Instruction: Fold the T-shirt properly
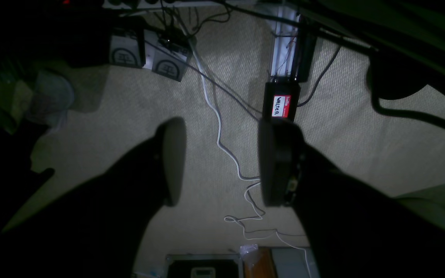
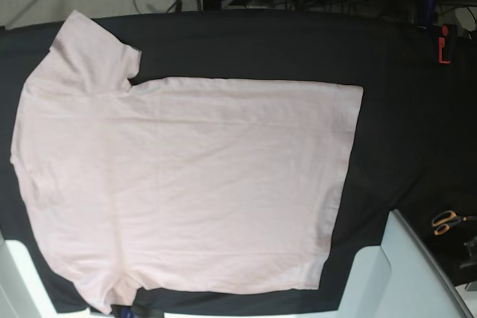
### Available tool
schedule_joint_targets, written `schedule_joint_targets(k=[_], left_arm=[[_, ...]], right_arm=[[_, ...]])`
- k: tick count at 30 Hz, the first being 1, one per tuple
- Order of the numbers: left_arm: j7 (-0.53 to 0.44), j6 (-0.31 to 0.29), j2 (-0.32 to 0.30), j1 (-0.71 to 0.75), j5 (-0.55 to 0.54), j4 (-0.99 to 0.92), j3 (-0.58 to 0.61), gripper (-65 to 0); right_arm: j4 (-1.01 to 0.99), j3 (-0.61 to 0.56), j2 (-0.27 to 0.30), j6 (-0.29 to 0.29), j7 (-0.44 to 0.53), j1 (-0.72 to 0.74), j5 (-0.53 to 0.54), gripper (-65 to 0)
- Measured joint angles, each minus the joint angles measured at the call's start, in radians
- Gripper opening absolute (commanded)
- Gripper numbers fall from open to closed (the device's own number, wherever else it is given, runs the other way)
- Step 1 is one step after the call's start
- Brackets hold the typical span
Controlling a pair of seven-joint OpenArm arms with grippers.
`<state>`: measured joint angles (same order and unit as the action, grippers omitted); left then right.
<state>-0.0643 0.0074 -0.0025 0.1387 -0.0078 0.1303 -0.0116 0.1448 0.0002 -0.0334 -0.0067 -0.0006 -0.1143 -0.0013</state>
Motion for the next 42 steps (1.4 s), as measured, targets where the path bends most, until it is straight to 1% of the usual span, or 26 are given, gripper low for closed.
schedule_joint_targets(k=[15,16,17,18,19,20,22,25,27,35,37,40,42], left_arm=[[0.0,0.0,0.0,0.0,0.0,0.0,0.0,-35.5],[0.0,0.0,0.0,0.0,0.0,0.0,0.0,-37.4],[0.0,0.0,0.0,0.0,0.0,0.0,0.0,-43.4],[0.0,0.0,0.0,0.0,0.002,0.0,0.0,-55.9],[0.0,0.0,0.0,0.0,-0.003,0.0,0.0,-65.0],[0.0,0.0,0.0,0.0,0.004,0.0,0.0,-65.0],[0.0,0.0,0.0,0.0,-0.016,0.0,0.0,-65.0],[0.0,0.0,-0.001,0.0,-0.108,0.0,0.013,-65.0],[0.0,0.0,-0.003,0.0,-0.128,0.0,0.013,-65.0],[-0.004,0.0,-0.003,0.006,-0.129,0.005,0.014,-65.0],[-0.005,0.0,-0.004,0.037,-0.128,0.055,0.015,-65.0],[0.0,-0.003,-0.013,0.128,-0.128,0.18,0.017,-65.0],[-0.005,-0.007,-0.03,0.203,-0.128,0.282,0.019,-65.0]], right_arm=[[0.0,0.0,0.0,0.0,0.0,0.0,0.0,-64.2],[0.0,0.0,0.0,0.0,0.0,0.0,0.0,-64.2],[0.0,0.0,0.0,0.0,0.0,0.0,0.0,-64.2],[0.0,0.0,0.0,0.0,0.0,0.0,0.0,-64.2],[0.0,0.0,0.0,0.0,0.0,0.0,0.0,-64.2],[0.0,0.0,0.0,0.0,0.0,0.0,0.0,-64.2],[0.0,0.0,0.0,0.0,0.0,0.0,0.0,-64.2],[0.0,0.0,0.0,0.0,0.0,0.0,0.0,-64.2],[0.0,0.0,0.0,0.0,0.0,0.0,0.0,-64.2],[0.0,0.0,0.0,0.0,0.0,0.0,0.0,-64.2],[0.0,0.0,0.0,0.0,-0.001,0.0,0.0,-64.2],[0.01,0.001,0.001,0.0,0.003,-0.013,0.002,-64.2],[0.072,0.005,0.012,0.008,0.002,-0.058,0.002,-64.4]])
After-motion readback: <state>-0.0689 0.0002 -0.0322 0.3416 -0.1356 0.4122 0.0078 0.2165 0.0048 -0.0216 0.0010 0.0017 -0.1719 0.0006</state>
